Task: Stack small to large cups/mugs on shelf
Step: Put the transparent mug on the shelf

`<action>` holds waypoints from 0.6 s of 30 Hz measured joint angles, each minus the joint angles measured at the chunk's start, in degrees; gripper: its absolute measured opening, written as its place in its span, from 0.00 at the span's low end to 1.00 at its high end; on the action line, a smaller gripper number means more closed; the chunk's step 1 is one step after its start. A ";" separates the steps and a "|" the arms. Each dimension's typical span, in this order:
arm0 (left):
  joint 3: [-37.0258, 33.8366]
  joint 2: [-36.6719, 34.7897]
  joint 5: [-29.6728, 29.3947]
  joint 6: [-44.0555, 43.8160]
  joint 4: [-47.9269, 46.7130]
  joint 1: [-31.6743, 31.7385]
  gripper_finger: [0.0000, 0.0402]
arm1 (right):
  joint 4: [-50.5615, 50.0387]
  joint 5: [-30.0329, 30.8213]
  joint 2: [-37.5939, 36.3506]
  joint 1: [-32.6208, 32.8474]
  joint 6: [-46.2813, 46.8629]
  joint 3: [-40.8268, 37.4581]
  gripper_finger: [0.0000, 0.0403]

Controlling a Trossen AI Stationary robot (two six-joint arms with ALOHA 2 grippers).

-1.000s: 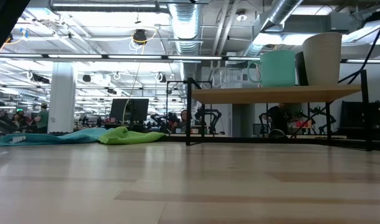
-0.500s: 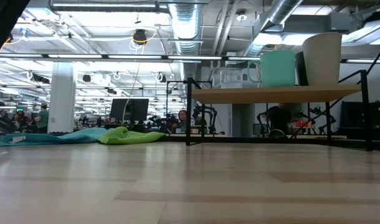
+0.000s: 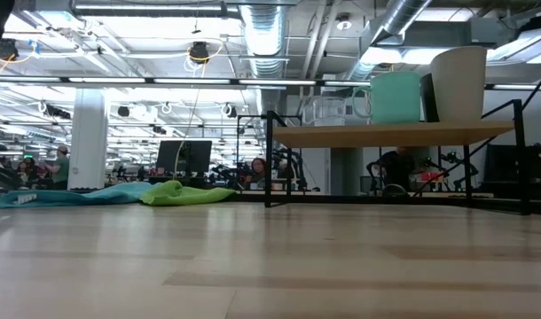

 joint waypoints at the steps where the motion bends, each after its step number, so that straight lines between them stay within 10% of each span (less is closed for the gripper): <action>1: -0.01 -0.63 -1.14 -0.64 2.02 -0.01 0.80 | -0.06 0.02 0.05 0.00 -0.48 0.00 0.37; 18: -0.01 -7.85 -7.16 -4.62 24.29 -2.15 0.80 | -1.34 0.01 1.41 -0.24 -0.90 0.00 0.34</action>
